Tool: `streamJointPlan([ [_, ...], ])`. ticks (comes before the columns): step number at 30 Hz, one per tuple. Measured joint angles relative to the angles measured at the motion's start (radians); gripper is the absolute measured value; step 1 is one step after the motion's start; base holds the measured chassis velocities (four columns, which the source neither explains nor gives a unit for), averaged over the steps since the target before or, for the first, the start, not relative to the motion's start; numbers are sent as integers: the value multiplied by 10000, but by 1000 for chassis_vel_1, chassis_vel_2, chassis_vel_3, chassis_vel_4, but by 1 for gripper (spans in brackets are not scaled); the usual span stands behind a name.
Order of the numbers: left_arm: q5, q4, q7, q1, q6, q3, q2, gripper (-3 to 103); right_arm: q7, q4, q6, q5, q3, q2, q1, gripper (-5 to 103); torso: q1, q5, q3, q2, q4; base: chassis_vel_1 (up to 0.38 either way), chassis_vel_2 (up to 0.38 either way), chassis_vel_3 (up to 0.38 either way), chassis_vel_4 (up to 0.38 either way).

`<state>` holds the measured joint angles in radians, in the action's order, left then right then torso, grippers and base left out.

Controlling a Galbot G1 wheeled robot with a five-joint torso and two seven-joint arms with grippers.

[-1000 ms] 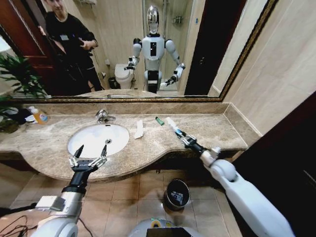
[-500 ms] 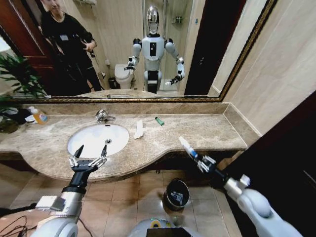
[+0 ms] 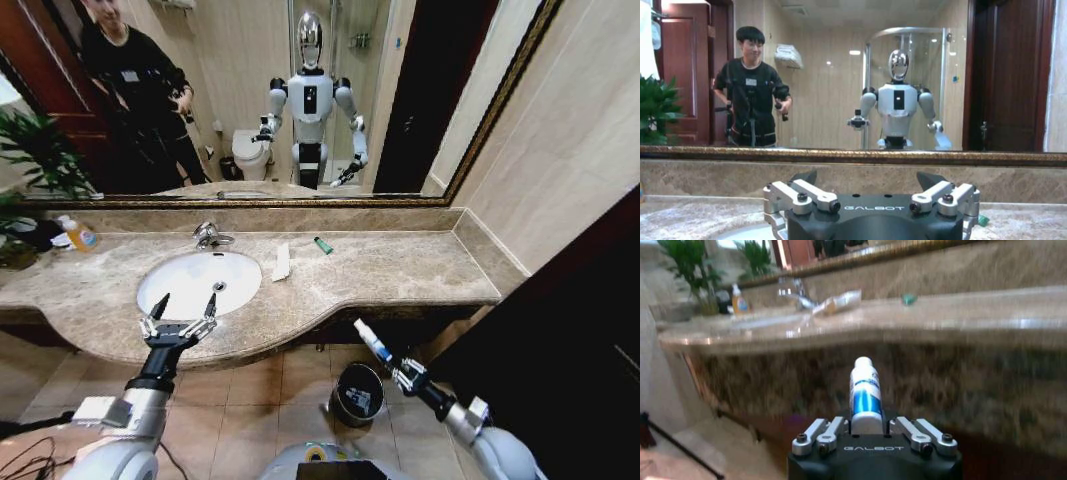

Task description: Pick up the trash from the sink and place it in the trash bin.

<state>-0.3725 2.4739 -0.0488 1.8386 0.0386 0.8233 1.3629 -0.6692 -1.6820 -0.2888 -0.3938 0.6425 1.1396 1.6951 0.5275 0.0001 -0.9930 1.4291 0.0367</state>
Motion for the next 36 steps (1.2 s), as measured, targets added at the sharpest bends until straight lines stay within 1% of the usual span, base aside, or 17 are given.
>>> streamJointPlan([
  [2, 0, 0, 0, 0, 0, 0, 0, 100, 19, 335, -82, 162, -94, 55, -147, 27, 0, -1, 0, 0, 0, 0, 0, 0, 0],
  [4, 0, 0, 0, 0, 0, 1, 0, 100, 394, 1334, -334, 754, -358, 202, -557, 27, 0, -3, 0, 0, 2, 0, 0, 0, 0],
  [6, 0, 0, 0, 0, 0, 1, 0, 100, 459, 1597, -381, 931, -408, 255, -677, 27, 1, 2, -1, 0, 0, 0, 0, 0, 0],
  [7, 0, 0, 0, 0, 0, 0, 0, 100, 572, 2009, -472, 1175, -471, 351, -884, 27, 1, 1, -1, 0, 0, 0, 0, 0, 0],
  [8, -1, -1, 0, 0, 0, 0, 0, 100, 840, 2677, -650, 1684, -549, 549, -1218, 27, 1, -2, -1, 0, 2, 0, 0, 0, 0],
  [9, 0, 0, 0, 0, 0, 1, 0, 100, 973, 3093, -759, 1959, -589, 685, -1407, 27, 1, 0, -1, 0, 2, 0, 0, 0, 0],
  [10, 0, 0, 0, 0, 0, 1, 0, 100, 973, 3093, -759, 1959, -589, 685, -1407, 27, 1, 0, -1, 0, 2, 0, 0, 0, 0],
  [13, 0, 0, 0, 0, 0, 0, 1, 100, 1321, 4188, -999, 2622, -652, 1060, -1931, 27, 1, -3, -1, 0, 1, 0, 0, 0, 0],
  [16, 0, 0, 0, 1, 0, 0, 0, 100, 1485, 4614, -1187, 2971, -654, 1213, -2127, 27, 1, -1, -1, 0, 1, 0, 0, 0, 0],
  [19, 0, 0, 0, 0, 0, 0, 0, 100, 1598, 5008, -1349, 3198, -652, 1349, -2299, 27, 1, -3, 0, 0, 2, 0, 0, 0, 0],
  [26, 0, 0, 0, 0, 0, 0, 0, 100, 1689, 5612, -1513, 3367, -694, 1636, -2641, 27, 1, -3, -1, 0, 1, 0, 0, 0, 0],
  [36, 0, 0, 0, 0, 0, 0, 0, 100, 1812, 5884, -1560, 3454, -711, 1885, -2776, 27, 1, -2, -1, 0, 1, 0, 0, 0, 0],
])
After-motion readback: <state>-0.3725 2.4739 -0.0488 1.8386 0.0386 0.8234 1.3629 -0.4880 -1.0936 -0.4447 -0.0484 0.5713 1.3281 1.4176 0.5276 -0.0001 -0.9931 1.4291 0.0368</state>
